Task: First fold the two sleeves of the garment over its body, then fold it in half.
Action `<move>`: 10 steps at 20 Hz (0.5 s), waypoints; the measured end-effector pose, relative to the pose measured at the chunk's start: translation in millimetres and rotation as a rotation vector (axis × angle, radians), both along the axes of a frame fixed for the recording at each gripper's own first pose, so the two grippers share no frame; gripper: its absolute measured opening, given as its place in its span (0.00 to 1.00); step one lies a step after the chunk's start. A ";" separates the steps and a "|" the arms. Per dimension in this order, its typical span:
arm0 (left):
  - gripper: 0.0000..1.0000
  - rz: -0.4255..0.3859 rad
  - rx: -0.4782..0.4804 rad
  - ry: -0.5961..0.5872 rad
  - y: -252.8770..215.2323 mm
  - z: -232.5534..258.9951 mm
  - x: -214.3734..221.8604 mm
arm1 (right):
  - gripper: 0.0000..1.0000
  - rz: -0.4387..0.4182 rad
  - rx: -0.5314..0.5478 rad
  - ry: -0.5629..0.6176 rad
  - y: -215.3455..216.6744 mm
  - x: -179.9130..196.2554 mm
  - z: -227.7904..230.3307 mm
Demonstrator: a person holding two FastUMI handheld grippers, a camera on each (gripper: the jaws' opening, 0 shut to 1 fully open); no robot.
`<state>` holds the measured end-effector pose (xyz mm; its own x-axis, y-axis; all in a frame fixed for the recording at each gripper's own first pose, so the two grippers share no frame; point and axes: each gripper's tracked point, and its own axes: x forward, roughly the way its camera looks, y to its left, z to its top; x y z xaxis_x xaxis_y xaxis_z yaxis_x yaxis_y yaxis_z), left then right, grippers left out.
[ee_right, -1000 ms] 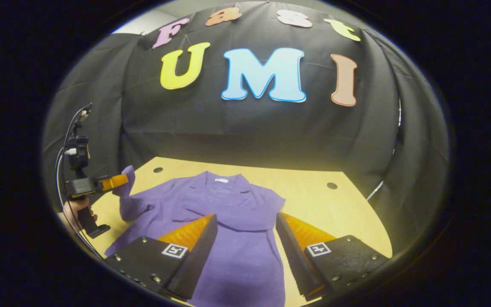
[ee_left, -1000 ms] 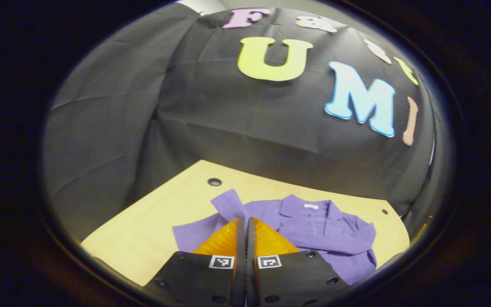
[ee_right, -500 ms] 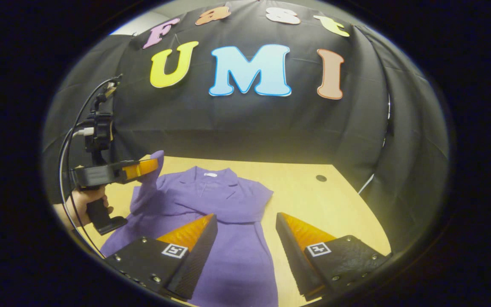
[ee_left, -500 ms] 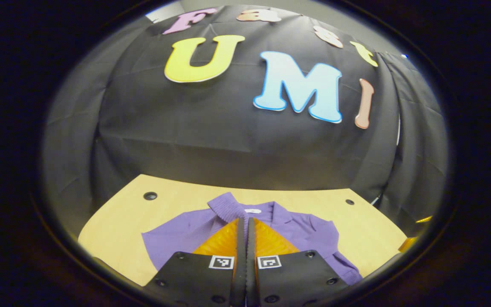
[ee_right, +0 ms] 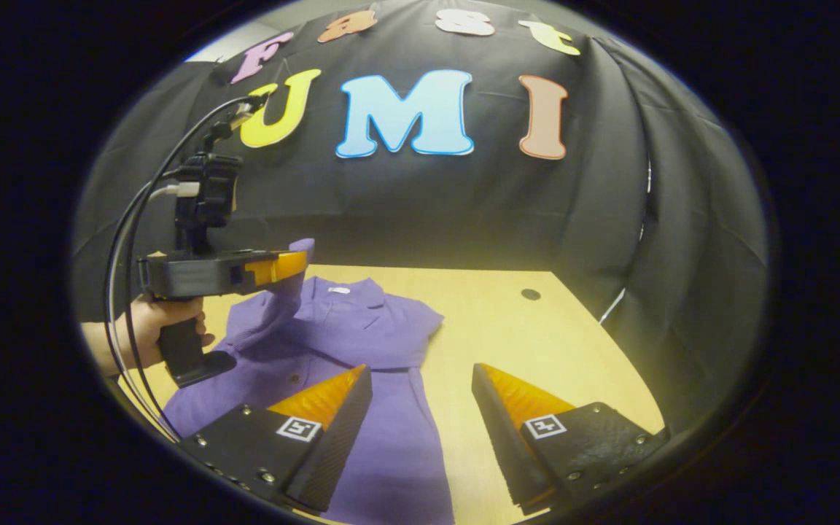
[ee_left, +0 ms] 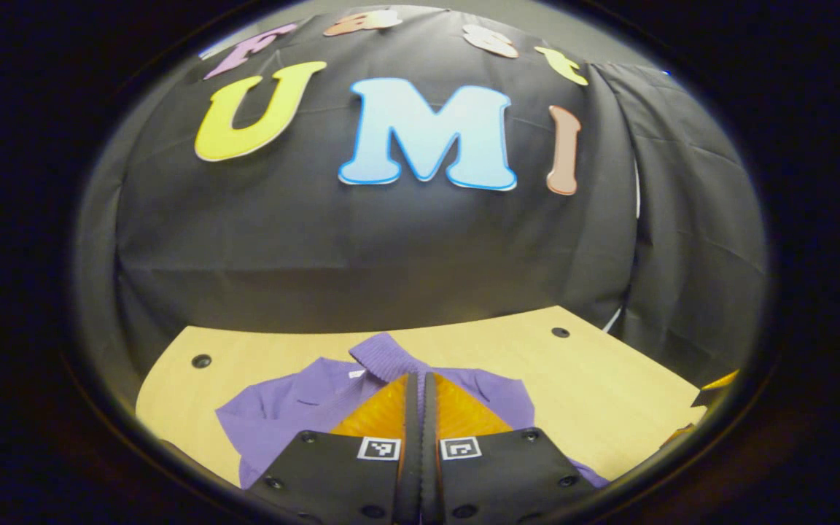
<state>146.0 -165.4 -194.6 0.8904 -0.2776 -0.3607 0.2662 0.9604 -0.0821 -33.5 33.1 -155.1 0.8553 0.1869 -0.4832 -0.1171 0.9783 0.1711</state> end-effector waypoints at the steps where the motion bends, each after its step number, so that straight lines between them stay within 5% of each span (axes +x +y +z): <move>1: 0.06 -0.019 0.013 0.005 -12.8 -4.4 3.0 | 0.86 -0.007 0.005 0.004 -3.8 0.7 -0.9; 10: 0.05 -0.066 0.088 0.078 -67.7 -66.1 20.8 | 0.84 -0.014 0.012 0.035 -38.5 -0.3 -23.1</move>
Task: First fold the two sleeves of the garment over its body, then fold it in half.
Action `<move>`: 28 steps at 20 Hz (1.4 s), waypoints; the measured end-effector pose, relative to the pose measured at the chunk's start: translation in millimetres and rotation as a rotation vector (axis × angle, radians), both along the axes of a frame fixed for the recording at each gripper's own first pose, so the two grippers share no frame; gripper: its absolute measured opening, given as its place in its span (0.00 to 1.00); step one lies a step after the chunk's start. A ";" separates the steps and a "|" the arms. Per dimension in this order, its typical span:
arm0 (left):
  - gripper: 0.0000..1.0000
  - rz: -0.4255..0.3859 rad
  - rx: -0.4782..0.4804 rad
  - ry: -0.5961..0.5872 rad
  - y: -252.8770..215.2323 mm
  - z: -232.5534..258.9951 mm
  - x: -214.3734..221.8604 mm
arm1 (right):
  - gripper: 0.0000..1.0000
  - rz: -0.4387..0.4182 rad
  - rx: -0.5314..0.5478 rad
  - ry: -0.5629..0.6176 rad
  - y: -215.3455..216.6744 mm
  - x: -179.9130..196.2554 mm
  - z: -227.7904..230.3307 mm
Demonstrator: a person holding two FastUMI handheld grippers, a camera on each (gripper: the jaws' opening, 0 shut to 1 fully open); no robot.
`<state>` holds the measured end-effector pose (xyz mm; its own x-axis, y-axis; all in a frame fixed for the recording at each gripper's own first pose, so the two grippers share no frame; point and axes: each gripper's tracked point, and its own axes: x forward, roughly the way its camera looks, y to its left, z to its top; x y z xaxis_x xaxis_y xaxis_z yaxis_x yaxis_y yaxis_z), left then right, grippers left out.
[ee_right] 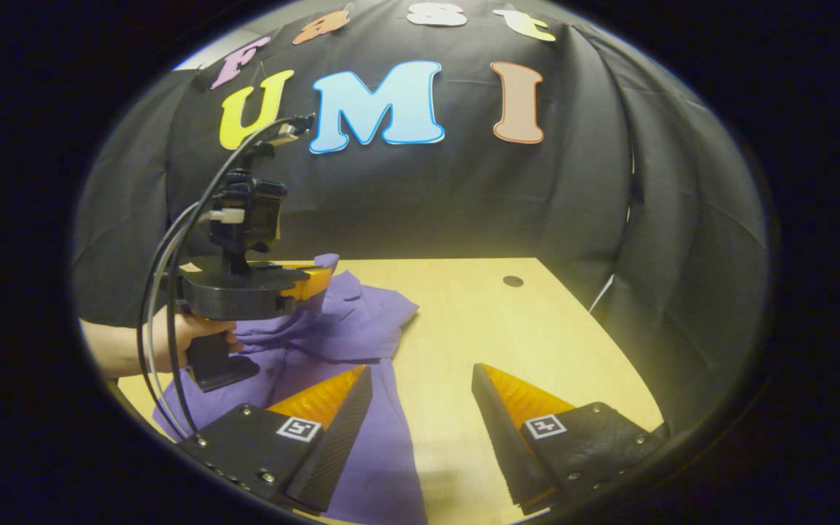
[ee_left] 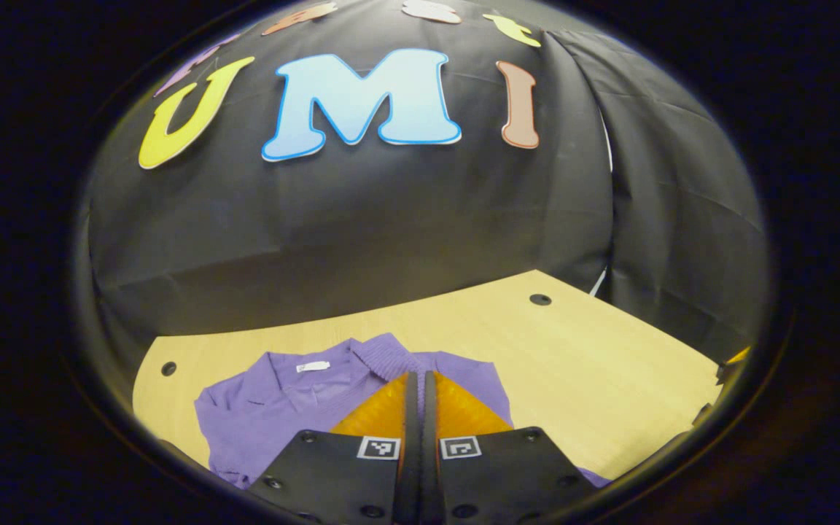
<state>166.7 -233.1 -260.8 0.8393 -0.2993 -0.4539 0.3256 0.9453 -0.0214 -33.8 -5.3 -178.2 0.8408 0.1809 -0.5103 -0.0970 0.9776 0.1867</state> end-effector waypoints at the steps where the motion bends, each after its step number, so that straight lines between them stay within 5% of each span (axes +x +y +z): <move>1: 0.06 0.005 0.000 0.004 -1.2 -3.9 1.6 | 0.84 0.010 -0.001 0.001 -1.7 0.1 -1.6; 12: 0.17 0.004 -0.056 0.041 -31.1 -19.8 -17.5 | 0.86 0.133 -0.016 -0.032 -15.3 0.9 -7.6; 14: 0.28 -0.013 -0.067 0.043 -34.2 -16.0 -25.9 | 0.86 0.121 -0.021 -0.035 -16.4 -1.8 -4.9; 16: 0.51 -0.019 -0.075 0.032 -30.7 -9.6 -33.7 | 0.86 0.107 -0.022 -0.034 -12.9 -5.3 -2.8; 21: 0.82 0.012 -0.107 0.017 4.5 7.3 -59.0 | 0.84 0.093 -0.025 -0.016 4.4 -18.9 -4.7; 25: 0.94 0.050 -0.130 0.009 49.0 16.4 -88.1 | 0.86 0.067 -0.051 0.001 12.0 -32.0 -11.3; 28: 0.93 0.074 -0.110 0.006 87.7 17.9 -120.5 | 0.86 0.034 -0.066 0.029 15.0 -44.9 -22.1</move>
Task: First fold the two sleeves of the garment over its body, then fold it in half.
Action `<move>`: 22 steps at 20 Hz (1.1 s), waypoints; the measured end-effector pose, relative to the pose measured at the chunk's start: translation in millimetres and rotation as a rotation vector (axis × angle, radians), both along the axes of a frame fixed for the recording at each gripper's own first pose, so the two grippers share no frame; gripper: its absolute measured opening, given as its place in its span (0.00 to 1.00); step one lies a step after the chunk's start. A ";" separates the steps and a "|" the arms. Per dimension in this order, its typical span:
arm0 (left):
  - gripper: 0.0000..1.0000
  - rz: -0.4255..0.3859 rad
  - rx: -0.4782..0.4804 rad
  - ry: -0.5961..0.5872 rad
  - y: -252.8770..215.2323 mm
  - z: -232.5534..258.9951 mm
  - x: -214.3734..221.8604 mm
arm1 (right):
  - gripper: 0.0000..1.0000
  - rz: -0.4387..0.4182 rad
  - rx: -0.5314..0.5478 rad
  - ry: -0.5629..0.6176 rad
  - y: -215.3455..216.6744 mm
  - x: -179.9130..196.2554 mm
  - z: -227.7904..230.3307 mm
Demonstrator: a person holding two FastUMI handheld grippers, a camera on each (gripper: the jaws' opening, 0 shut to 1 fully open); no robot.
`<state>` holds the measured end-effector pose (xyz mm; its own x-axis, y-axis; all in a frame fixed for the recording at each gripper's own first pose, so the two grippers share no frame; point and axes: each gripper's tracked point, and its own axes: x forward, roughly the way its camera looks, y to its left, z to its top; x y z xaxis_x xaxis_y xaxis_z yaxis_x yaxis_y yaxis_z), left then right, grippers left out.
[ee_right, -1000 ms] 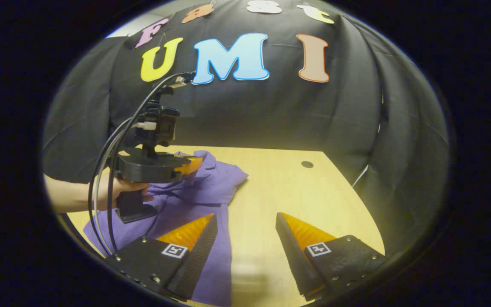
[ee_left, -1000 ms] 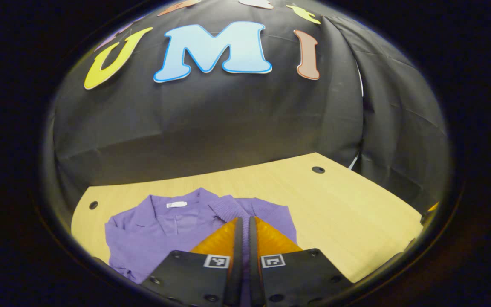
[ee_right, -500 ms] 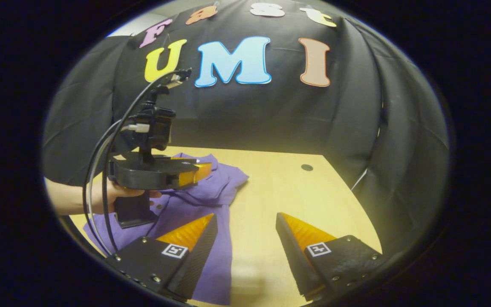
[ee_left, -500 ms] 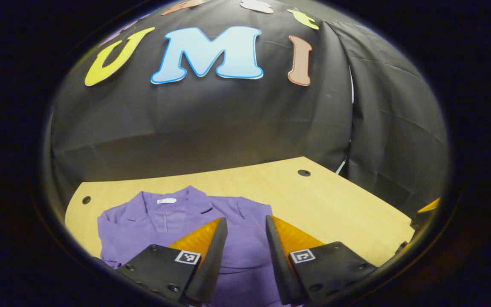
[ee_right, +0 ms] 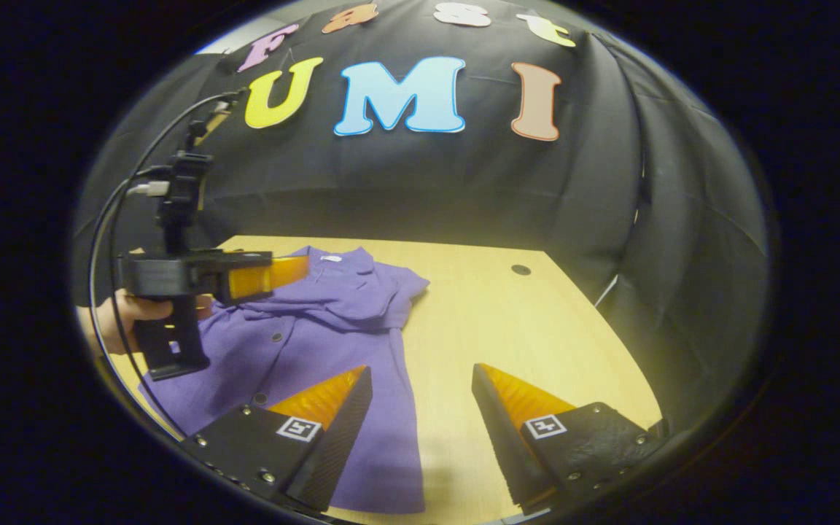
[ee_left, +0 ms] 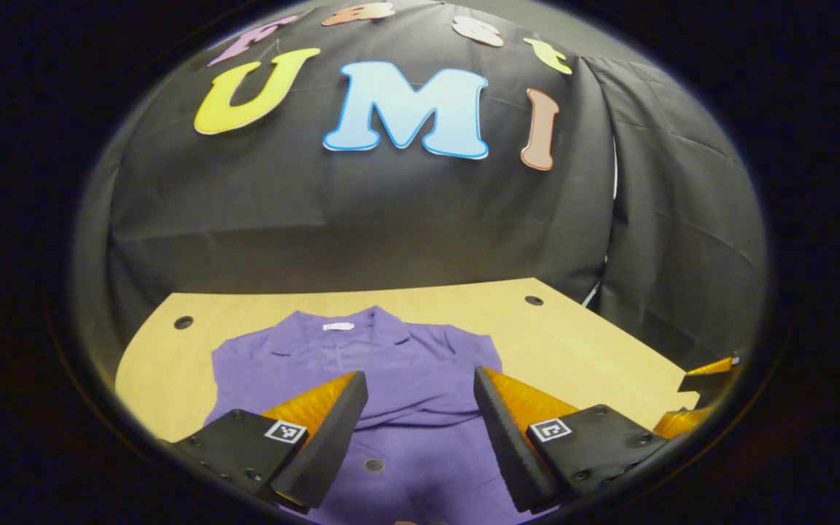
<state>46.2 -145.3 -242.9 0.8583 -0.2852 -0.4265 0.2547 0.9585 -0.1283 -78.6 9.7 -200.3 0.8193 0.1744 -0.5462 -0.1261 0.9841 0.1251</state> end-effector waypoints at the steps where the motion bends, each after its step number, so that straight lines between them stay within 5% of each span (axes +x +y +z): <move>1: 0.93 0.003 0.015 -0.002 14.2 -0.8 -12.2 | 0.86 -0.015 -0.001 0.007 1.2 -4.1 -2.7; 9: 0.95 0.012 0.043 0.041 105.8 -20.7 -112.8 | 0.84 -0.133 -0.023 0.047 3.9 -43.3 -11.0; 22: 0.95 0.134 0.090 0.143 212.8 -71.7 -230.2 | 0.86 -0.111 0.010 0.171 14.9 -85.3 -55.0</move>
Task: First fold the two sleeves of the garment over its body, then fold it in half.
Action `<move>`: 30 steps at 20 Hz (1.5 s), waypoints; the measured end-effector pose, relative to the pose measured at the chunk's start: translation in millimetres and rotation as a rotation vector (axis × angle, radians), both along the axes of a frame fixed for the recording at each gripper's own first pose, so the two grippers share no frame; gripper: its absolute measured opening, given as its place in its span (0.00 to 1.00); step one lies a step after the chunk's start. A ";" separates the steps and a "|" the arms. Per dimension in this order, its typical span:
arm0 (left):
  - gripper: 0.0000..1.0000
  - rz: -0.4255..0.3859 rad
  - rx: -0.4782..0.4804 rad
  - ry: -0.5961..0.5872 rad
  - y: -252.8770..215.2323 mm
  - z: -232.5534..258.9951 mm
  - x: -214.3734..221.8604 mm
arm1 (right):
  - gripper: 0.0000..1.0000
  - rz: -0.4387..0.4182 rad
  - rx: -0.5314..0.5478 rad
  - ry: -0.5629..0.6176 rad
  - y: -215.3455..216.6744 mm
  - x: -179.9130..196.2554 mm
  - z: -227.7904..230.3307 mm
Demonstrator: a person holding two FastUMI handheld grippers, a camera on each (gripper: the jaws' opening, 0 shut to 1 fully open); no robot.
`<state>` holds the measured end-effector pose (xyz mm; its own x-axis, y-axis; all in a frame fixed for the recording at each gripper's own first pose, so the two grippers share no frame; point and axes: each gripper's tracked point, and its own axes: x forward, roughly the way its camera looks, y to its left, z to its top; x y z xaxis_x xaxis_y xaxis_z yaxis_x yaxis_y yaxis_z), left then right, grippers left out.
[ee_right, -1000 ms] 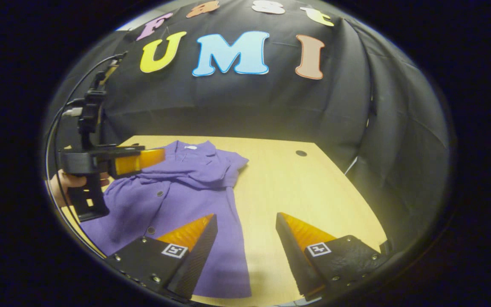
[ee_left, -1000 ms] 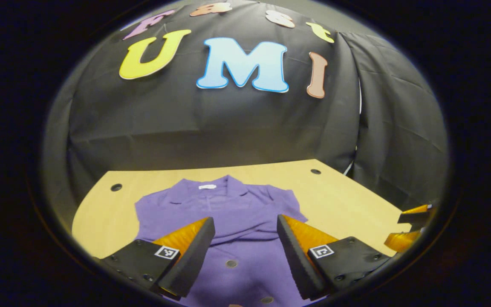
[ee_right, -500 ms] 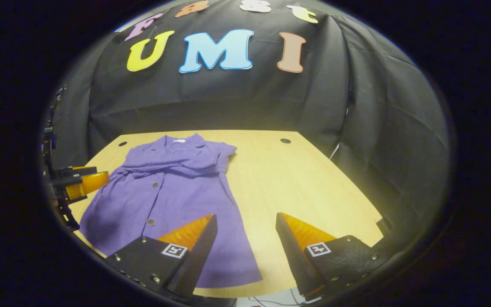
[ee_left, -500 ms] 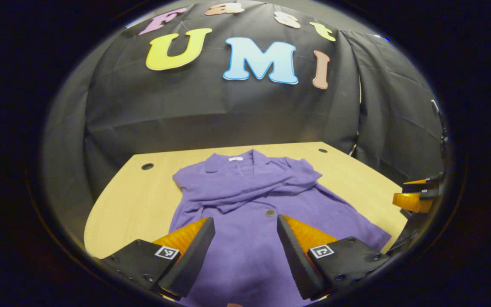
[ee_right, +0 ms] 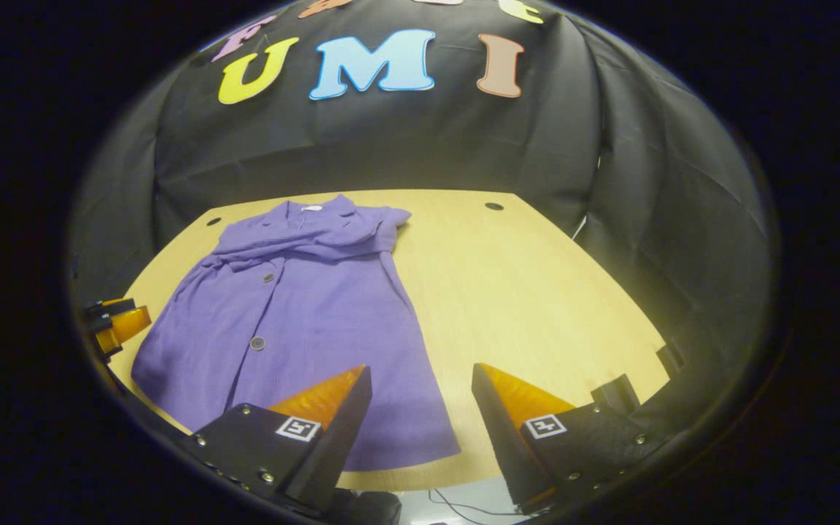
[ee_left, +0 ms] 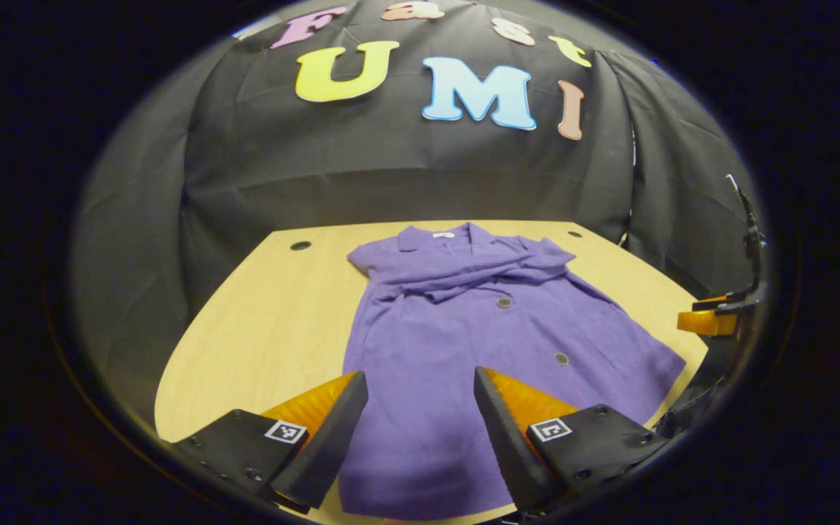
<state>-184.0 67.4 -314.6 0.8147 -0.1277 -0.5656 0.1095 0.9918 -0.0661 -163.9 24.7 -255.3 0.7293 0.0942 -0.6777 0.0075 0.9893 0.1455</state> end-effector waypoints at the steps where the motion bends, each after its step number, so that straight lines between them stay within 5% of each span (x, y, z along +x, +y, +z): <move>1: 0.95 0.009 0.005 0.008 6.5 -4.1 -7.3 | 0.86 -0.001 0.000 0.008 -2.4 -2.1 -3.0; 12: 0.95 0.085 0.014 0.115 49.2 -38.5 -67.1 | 0.86 0.018 0.025 0.104 -7.6 -15.0 -42.9; 25: 0.94 0.070 0.036 0.178 30.9 -66.1 -87.3 | 0.86 0.052 0.109 0.164 12.1 -24.8 -65.5; 30: 0.94 0.074 0.058 0.183 22.4 -68.4 -84.1 | 0.87 0.075 0.049 0.163 22.1 -30.4 -69.3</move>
